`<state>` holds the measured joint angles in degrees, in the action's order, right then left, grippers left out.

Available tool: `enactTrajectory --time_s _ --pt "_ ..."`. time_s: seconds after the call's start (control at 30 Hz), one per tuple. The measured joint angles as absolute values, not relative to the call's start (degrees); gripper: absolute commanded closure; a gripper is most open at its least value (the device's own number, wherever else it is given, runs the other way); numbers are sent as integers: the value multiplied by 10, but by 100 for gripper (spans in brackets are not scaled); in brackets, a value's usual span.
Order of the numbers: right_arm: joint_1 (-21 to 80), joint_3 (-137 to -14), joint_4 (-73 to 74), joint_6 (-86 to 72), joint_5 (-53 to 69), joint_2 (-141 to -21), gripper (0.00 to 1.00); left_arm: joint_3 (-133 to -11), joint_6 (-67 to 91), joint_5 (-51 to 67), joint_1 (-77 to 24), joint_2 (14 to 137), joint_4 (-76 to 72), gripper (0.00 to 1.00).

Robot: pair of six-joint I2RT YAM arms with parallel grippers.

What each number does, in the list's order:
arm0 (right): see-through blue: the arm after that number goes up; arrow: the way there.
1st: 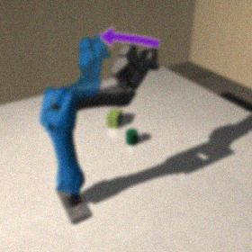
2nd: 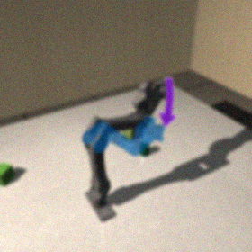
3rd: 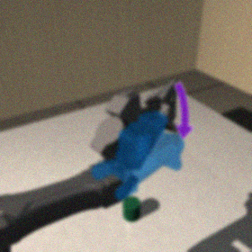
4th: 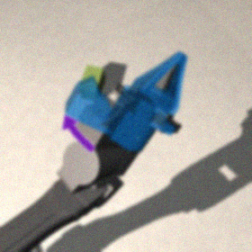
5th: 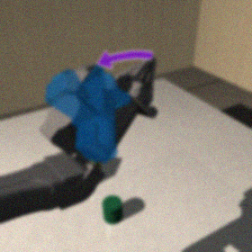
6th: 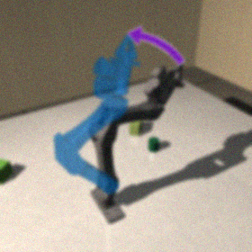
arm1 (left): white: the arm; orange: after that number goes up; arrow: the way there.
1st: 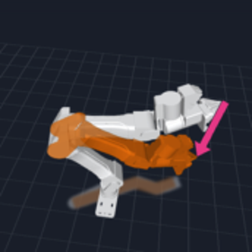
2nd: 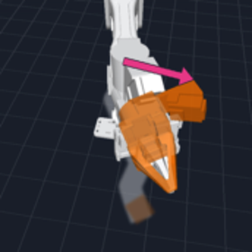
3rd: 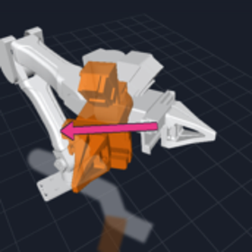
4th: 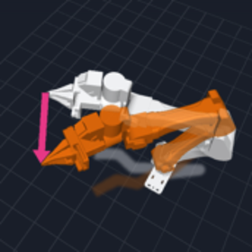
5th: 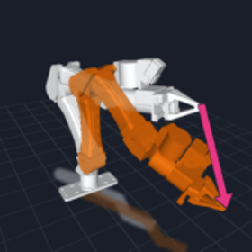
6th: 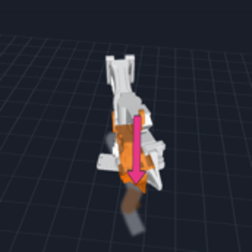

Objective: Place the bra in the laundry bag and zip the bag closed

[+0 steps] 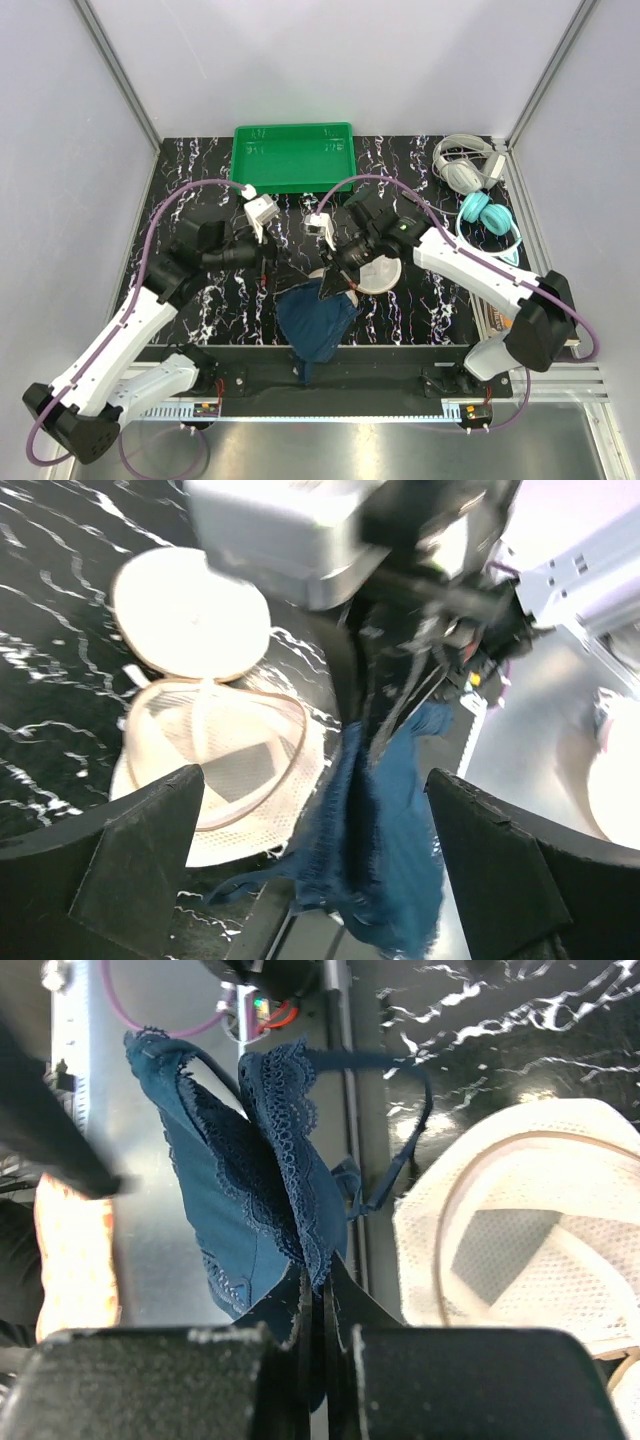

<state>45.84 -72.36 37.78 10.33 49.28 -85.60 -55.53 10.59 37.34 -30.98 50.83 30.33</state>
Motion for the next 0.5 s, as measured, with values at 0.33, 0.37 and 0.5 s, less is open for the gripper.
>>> enactTrajectory --time_s 0.33,0.37,0.5 --pt "458 -724 393 104 510 -816 100 -553 90 442 -361 550 303 17" --pt "458 -724 394 105 510 -816 100 -552 90 450 -363 551 303 25" --pt "458 -724 398 106 507 -816 100 -546 90 477 -369 553 305 53"
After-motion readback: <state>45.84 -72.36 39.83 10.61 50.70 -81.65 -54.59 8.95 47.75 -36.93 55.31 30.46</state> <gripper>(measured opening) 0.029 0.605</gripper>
